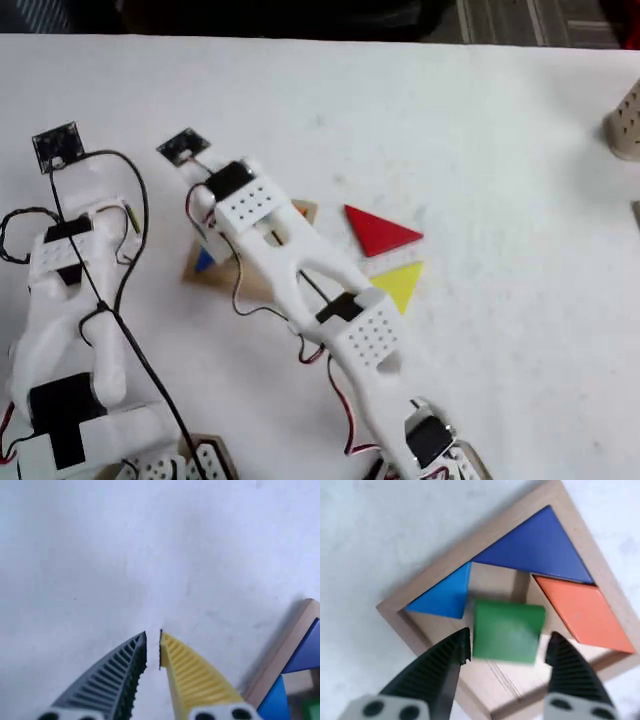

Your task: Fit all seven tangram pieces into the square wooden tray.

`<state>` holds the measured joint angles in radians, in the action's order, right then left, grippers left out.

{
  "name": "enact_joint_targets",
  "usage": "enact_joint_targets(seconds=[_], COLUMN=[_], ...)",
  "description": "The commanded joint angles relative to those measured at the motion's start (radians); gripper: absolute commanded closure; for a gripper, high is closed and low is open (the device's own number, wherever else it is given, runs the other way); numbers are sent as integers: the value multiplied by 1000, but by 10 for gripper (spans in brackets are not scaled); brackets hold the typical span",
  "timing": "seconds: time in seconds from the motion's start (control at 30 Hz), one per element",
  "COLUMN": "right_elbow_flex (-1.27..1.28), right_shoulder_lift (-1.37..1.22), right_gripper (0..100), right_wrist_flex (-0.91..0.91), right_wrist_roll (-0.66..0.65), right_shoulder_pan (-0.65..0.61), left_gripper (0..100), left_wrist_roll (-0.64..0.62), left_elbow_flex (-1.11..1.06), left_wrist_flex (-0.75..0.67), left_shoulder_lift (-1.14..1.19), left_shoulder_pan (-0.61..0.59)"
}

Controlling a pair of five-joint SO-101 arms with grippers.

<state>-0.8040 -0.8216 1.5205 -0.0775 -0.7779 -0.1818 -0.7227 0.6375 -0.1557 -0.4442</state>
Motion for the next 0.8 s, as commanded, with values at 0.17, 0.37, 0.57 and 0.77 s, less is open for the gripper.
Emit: enact_joint_targets(seconds=[0.17, 0.37, 0.57, 0.77], right_elbow_flex=[-203, -141, 75, 273], right_shoulder_lift=[22, 94, 229, 309], right_gripper=[739, 875, 986, 981], right_wrist_flex=[191, 199, 193, 93], right_wrist_roll=[11, 15, 64, 74], right_shoulder_pan=[8, 111, 225, 294], left_gripper=[884, 884, 887, 888], left_wrist_roll=[-14, -14, -6, 181], left_elbow_flex=[60, 58, 35, 8], left_wrist_flex=[-23, -23, -21, -14], left_shoulder_lift=[-45, -45, -54, -56], left_shoulder_pan=[-7, 1, 61, 209])
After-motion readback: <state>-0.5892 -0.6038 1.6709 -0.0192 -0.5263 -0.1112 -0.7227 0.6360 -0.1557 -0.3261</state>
